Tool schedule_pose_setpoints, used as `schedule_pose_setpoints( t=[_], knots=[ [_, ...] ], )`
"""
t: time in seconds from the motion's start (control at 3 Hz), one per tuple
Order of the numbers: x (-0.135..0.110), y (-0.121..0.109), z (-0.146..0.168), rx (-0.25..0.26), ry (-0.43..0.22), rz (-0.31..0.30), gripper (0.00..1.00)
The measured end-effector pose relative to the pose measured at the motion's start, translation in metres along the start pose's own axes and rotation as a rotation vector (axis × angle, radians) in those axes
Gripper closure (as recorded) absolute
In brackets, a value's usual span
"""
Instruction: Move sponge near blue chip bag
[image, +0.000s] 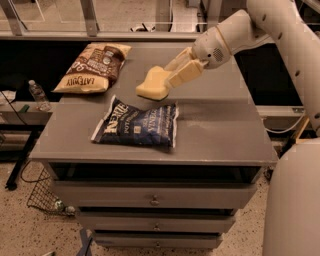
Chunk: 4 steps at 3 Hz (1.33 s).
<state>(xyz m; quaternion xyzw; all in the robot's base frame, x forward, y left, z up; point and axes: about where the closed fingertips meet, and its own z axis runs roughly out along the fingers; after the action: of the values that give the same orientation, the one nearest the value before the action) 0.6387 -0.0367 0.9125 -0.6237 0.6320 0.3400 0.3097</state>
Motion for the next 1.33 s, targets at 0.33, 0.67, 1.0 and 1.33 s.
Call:
schedule_pose_setpoints(
  t=[0.33, 0.67, 1.0, 1.33],
  knots=[
    [-0.0008, -0.0018, 0.003, 0.001, -0.003, 0.0, 0.1],
    [-0.0015, -0.0034, 0.0058, 0.001, -0.005, 0.0, 0.0],
    [-0.0016, -0.0034, 0.0058, 0.001, -0.005, 0.0, 0.0],
    [0.0067, -0.0053, 0.0006, 0.029, -0.02, 0.008, 0.0]
  ],
)
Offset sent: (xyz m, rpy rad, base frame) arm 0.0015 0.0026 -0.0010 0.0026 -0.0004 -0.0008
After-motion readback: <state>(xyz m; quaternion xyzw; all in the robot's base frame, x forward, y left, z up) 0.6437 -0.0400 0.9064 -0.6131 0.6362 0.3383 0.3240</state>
